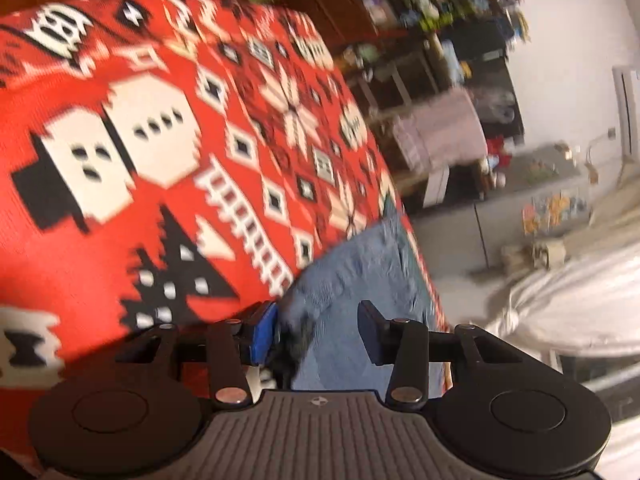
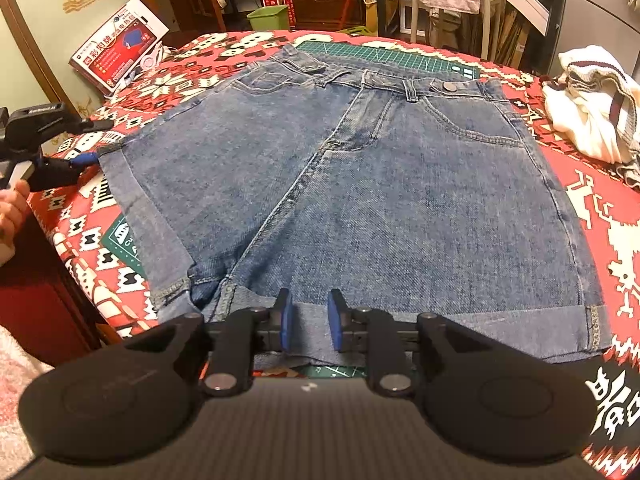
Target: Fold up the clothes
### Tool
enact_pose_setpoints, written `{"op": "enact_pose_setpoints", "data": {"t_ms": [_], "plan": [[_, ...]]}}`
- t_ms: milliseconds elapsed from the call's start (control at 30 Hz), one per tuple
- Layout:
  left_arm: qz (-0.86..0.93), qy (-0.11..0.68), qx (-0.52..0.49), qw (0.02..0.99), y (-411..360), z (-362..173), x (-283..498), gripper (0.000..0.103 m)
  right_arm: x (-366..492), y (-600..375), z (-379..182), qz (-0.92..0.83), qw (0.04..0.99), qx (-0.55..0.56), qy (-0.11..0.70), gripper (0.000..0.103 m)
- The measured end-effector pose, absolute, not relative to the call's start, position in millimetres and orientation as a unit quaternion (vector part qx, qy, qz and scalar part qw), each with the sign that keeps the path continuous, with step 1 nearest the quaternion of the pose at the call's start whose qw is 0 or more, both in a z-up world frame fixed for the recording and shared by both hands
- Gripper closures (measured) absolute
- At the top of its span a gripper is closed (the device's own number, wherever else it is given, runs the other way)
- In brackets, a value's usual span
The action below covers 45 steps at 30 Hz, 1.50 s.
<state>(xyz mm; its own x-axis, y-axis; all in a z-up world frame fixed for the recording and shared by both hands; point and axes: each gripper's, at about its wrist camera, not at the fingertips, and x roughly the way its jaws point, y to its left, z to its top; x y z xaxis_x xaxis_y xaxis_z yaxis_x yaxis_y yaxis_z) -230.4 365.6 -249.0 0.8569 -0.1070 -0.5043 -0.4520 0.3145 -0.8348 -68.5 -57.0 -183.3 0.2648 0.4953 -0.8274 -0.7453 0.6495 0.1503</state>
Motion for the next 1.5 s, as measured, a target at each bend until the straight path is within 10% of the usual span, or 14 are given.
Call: {"op": "enact_pose_setpoints", "data": {"t_ms": [267,467,1067,1500], "plan": [[0.123,0.331,-0.466,0.812,350,-233,-211,0.092,-68,-61,-186,0.388,0.788,-0.125,0.462,0.077],[0.183,0.35,-0.296,0.87,320,-208,-197,0.093,-67,-60,-183,0.388,0.79,-0.124,0.457,0.077],[0.276,0.275,-0.274,0.879,397,-164,-210,0.094,-61,-60,-162,0.39,0.803,-0.117,0.434,0.077],[0.046,0.271,-0.168,0.947,257,-81,-166,0.094,-44,-97,-151,0.379,0.827,-0.08,0.408,0.077]]}}
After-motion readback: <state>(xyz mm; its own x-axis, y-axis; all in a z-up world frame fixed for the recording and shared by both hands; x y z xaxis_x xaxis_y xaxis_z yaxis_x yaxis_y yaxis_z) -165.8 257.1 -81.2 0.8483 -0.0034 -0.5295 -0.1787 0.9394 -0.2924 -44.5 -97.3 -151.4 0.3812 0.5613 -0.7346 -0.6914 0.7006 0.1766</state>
